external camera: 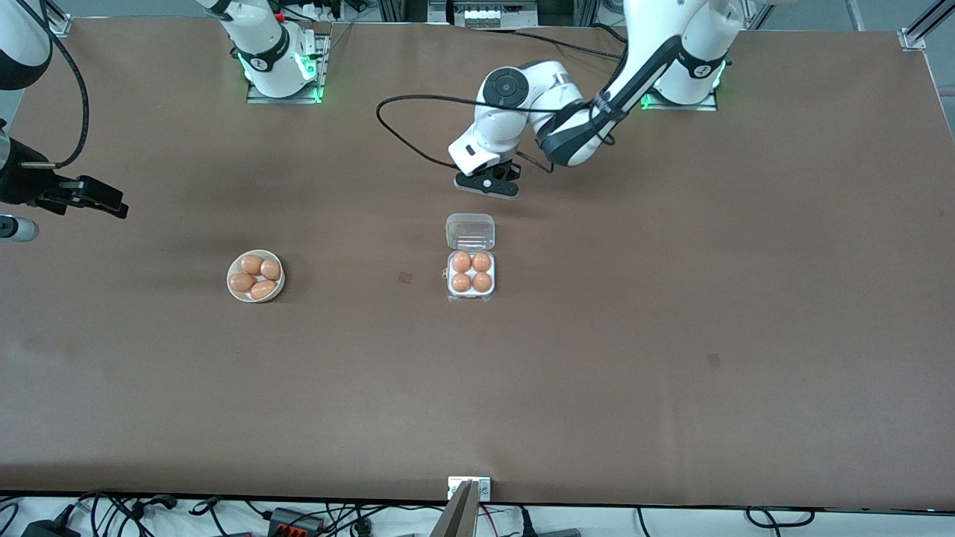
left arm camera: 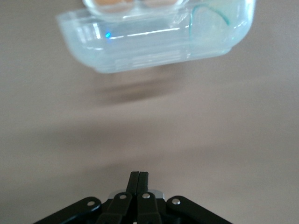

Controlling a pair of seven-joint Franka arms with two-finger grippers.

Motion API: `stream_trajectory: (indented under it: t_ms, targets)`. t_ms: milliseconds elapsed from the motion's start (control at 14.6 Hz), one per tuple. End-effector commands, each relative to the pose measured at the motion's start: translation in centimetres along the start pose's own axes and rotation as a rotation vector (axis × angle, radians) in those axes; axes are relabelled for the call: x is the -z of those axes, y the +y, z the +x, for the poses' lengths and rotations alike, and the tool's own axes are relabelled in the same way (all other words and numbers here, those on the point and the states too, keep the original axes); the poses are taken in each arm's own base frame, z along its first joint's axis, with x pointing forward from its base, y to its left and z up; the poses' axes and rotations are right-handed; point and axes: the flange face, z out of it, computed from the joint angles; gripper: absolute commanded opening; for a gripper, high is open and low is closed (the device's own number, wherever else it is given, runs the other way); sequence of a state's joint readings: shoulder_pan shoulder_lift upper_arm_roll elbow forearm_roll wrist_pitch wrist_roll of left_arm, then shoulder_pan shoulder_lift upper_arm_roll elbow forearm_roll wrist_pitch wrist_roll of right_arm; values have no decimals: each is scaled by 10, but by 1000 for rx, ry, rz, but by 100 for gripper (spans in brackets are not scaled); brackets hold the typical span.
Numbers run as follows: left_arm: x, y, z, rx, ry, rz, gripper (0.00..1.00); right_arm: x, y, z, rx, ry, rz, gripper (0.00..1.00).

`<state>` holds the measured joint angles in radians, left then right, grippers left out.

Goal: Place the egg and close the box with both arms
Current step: 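Press the left gripper down on the lid to close the box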

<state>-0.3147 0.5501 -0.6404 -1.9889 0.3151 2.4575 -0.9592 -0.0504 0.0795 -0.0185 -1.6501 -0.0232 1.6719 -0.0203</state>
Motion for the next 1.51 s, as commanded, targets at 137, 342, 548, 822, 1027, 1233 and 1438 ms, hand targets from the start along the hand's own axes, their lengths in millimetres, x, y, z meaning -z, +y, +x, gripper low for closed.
stream_trajectory:
  t_ms: [137,342,548,822,1027,1233,1438]
  targets:
    - [-1,12,37,-29,155,4,1,1,1,2,14,6,3,100]
    - [12,16,74,-12,217,-34,1,-1,1,3,15,1,2,100]
    - [28,11,104,-1,287,-49,1,-1,-1,4,7,1,3,100]
    - [42,8,105,0,303,-38,1,15,5,5,8,35,2,100]
    - [55,2,103,-4,293,41,1,15,-1,5,18,30,2,100]
    - [80,-6,94,-23,256,199,1,14,-2,1,21,7,3,100]
    - [98,-10,90,-143,182,322,1,13,-1,1,20,6,3,100]
